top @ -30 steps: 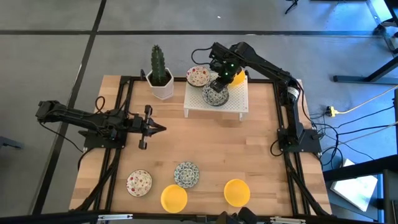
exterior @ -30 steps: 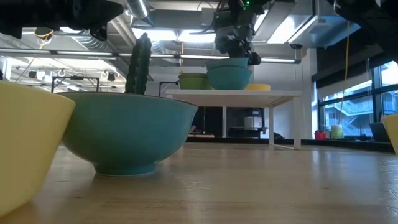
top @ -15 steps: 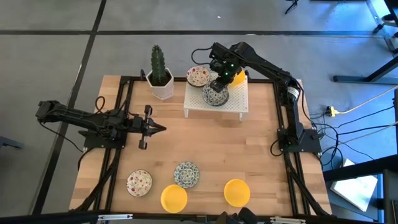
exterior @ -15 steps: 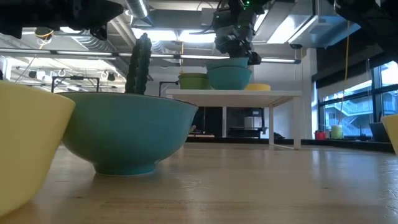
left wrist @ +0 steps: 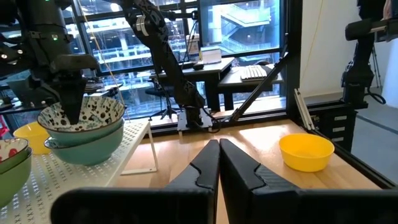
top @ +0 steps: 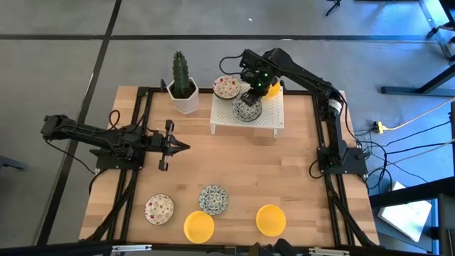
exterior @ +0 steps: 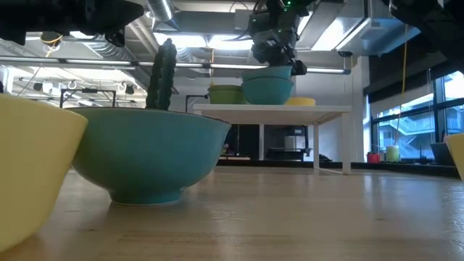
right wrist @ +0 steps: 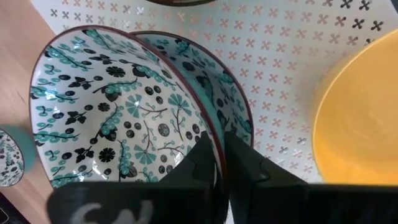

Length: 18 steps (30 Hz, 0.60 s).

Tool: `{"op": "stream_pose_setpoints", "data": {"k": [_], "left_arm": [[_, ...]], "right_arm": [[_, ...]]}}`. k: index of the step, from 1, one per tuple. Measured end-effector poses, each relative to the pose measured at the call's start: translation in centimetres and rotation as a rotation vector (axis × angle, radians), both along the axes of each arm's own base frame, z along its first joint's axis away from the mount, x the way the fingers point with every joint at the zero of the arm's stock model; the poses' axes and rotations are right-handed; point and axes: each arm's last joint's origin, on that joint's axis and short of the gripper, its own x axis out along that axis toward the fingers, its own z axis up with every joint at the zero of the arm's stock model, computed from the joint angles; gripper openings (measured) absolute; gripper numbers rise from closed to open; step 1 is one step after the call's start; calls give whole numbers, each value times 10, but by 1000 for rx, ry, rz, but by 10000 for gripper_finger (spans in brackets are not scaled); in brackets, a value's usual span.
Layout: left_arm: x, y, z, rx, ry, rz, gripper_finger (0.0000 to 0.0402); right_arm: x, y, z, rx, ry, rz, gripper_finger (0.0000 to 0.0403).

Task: Pick & Place Mini bowls
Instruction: Stack the right green patterned bowl on the green patterned bowl on the shelf

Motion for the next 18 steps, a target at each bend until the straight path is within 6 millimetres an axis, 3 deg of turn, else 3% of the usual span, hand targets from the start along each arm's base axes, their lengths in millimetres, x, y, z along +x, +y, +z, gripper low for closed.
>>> {"op": "stream_pose_setpoints", "data": {"k": [18], "left_arm": [[0,0,0,-24,0,-1,6]], "right_arm": [[0,1,0,30,-6,-10,23]]}}
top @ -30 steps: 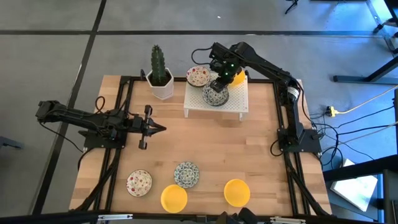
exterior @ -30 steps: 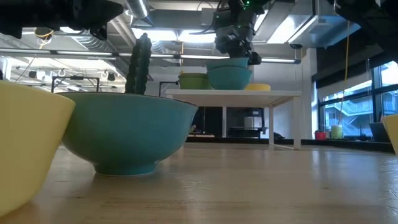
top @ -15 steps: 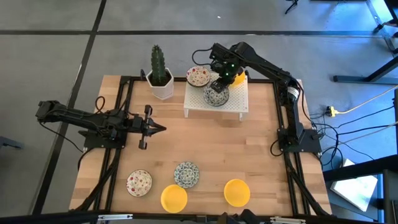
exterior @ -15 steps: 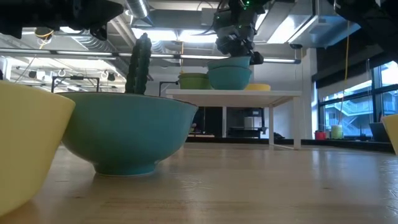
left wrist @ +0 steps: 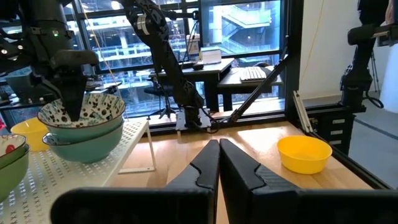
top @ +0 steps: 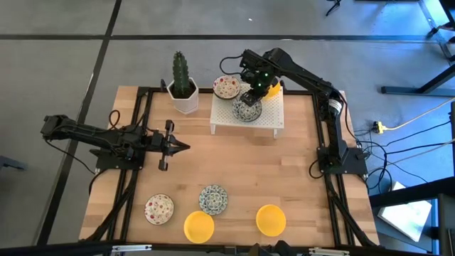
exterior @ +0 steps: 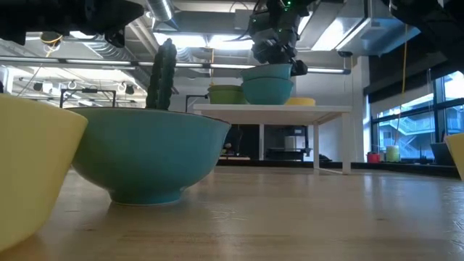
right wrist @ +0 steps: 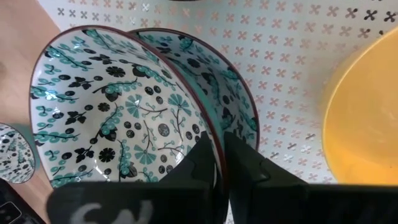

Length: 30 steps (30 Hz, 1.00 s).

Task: Pick & Place Mini bowls
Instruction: Stack the right green patterned bowl on the green patterned bowl on the shelf

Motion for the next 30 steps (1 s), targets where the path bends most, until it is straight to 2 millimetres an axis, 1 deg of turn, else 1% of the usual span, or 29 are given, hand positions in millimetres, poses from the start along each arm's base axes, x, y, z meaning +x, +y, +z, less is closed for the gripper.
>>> {"op": "stream_pose_setpoints", "data": {"k": [14,19,23,30], "left_arm": [[0,0,0,-26,1,-2,6],[0,0,0,-26,1,6,6],[0,1,0,-28,0,32,6],[0,1,0,-28,1,26,6]], "right_arm": [[-2,2,-1,15,28,-16,23],[-2,2,-1,-28,43,31,25],[-2,2,-1,-36,46,47,41],[-2,1,-1,-55,48,46,78]]}}
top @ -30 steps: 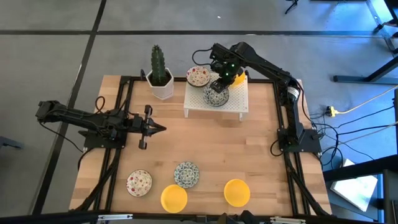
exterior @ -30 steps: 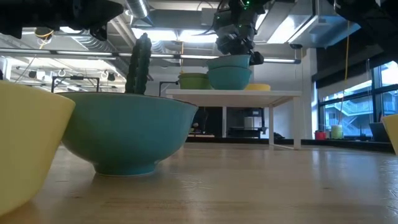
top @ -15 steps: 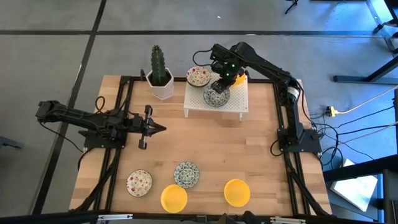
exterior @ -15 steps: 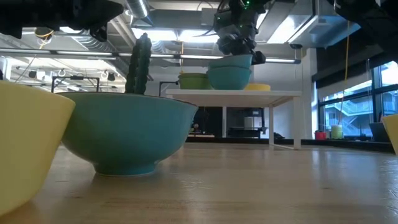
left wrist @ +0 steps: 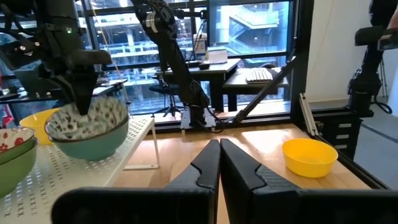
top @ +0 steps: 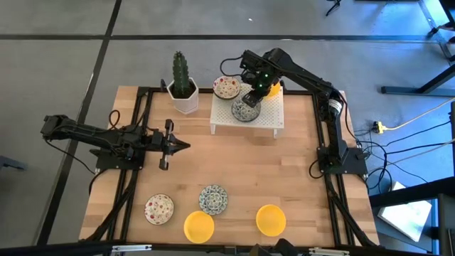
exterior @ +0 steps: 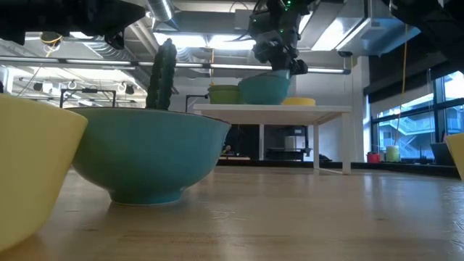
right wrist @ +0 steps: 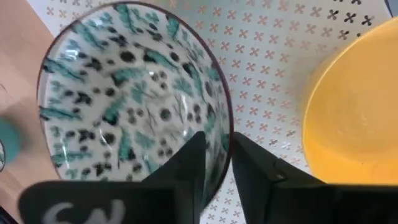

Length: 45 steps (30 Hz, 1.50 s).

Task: Pick & Place Mini bowls
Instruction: Stack the right green patterned bowl on the green patterned bowl on the shelf

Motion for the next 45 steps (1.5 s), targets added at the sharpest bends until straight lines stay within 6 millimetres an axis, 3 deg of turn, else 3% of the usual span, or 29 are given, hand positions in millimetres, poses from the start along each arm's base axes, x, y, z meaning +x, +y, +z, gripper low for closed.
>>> {"op": "stream_pose_setpoints", "data": {"k": [15,20,23,28,32,36,39,45], "left_arm": [[0,0,0,-18,0,-3,6],[0,0,0,-17,0,-3,6],[0,0,0,-17,0,-4,6],[0,0,0,-17,1,-4,6],[0,0,0,-17,4,-6,6],[0,0,0,-16,4,-8,6],[0,0,0,-16,4,-8,6],[0,0,0,-17,3,-8,6]], "right_arm": [[4,-3,9,-57,-80,11,112],[-1,-6,39,-301,-79,22,108],[5,1,45,-384,-99,4,84],[31,44,38,-470,-19,126,10],[53,95,29,-708,92,183,4],[73,132,14,-742,21,224,3],[80,145,5,-733,-1,238,2],[79,142,-3,-646,4,230,2]]}}
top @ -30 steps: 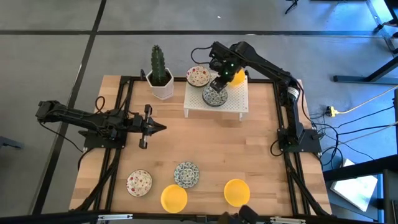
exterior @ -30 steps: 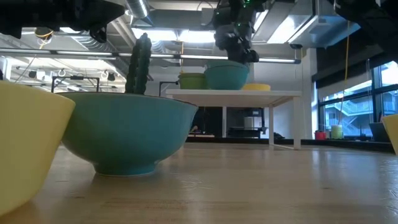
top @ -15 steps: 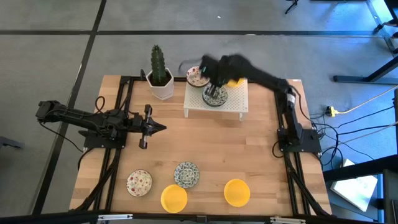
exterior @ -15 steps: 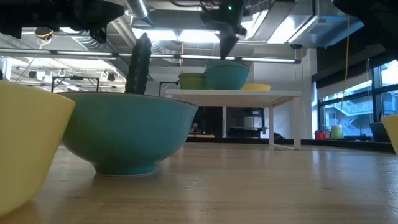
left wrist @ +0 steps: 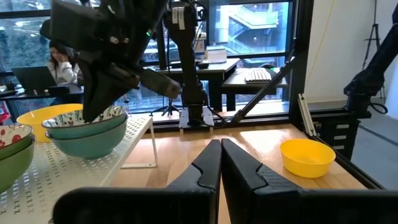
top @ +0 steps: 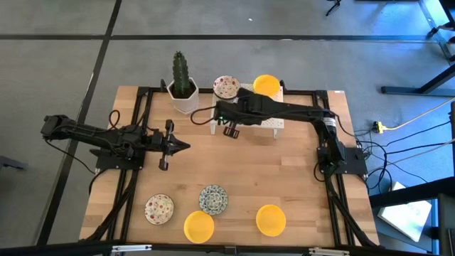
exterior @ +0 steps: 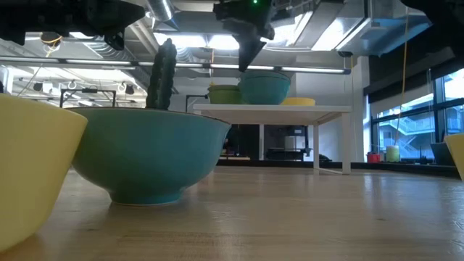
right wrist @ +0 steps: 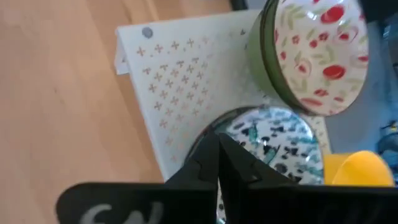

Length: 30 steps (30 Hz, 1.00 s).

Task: Pick & Place Mini bowls
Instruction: Stack the right green patterned bowl on the green patterned bowl on the shelf, then stack the right yellow bowl on the yellow bowl on the shelf

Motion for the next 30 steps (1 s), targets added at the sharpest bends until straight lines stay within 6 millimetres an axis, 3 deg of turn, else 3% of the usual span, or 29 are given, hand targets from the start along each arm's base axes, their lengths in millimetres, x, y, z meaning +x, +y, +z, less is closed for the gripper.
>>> {"op": "stream_pose_setpoints", "data": {"k": [10,21,30], "left_arm": [[0,0,0,0,0,0,6],[0,0,1,21,-9,6,6],[0,-2,-1,-56,8,-67,6]], "right_arm": [[-2,-8,-1,70,-26,-42,1],[-9,-15,35,-32,-80,0,1],[-12,-31,37,59,-97,26,1]]}}
